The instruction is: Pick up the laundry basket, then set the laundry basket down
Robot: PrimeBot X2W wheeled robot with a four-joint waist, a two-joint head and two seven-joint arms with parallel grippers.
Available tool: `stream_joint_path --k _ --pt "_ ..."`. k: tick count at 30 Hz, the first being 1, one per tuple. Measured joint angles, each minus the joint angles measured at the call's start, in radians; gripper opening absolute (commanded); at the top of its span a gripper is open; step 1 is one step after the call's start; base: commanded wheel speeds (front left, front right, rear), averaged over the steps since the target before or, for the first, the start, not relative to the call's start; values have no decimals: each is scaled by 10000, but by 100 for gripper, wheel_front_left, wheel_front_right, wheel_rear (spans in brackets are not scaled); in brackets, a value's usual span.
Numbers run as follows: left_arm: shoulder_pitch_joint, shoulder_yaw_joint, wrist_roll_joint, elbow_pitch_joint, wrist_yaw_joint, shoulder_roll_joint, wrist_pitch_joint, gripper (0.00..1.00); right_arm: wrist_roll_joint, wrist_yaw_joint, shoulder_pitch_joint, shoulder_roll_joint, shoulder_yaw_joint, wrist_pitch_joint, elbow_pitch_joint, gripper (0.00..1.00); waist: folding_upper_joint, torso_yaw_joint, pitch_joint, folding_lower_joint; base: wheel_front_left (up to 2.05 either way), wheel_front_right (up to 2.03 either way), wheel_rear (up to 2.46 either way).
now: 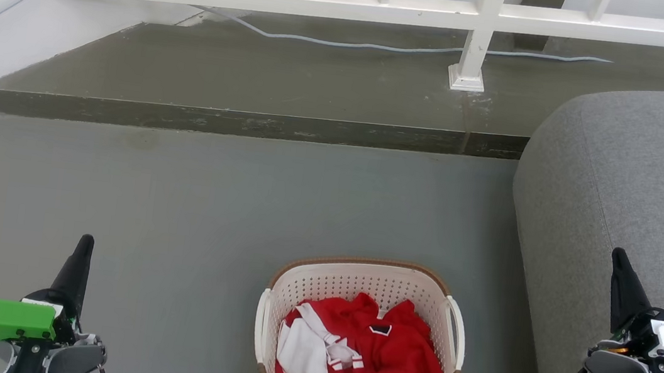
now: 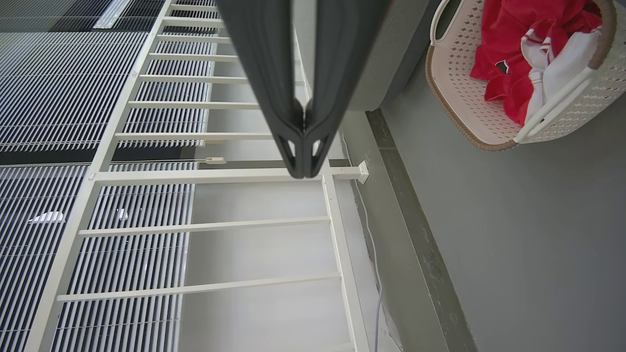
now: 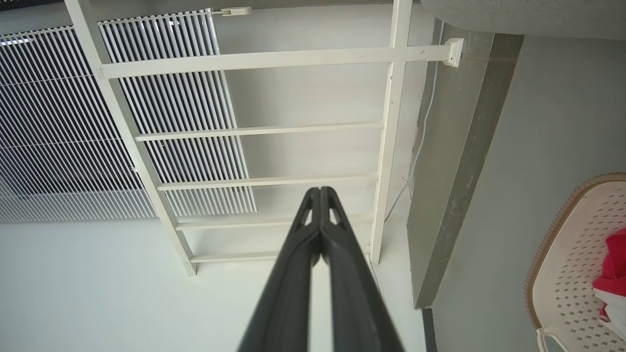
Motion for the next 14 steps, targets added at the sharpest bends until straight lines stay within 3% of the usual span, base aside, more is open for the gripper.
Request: stream_joint_path --k 14 --pt "-1 4 0 -2 0 0 0 0 4 0 -1 0 2 0 -8 0 0 0 0 0 0 0 0"
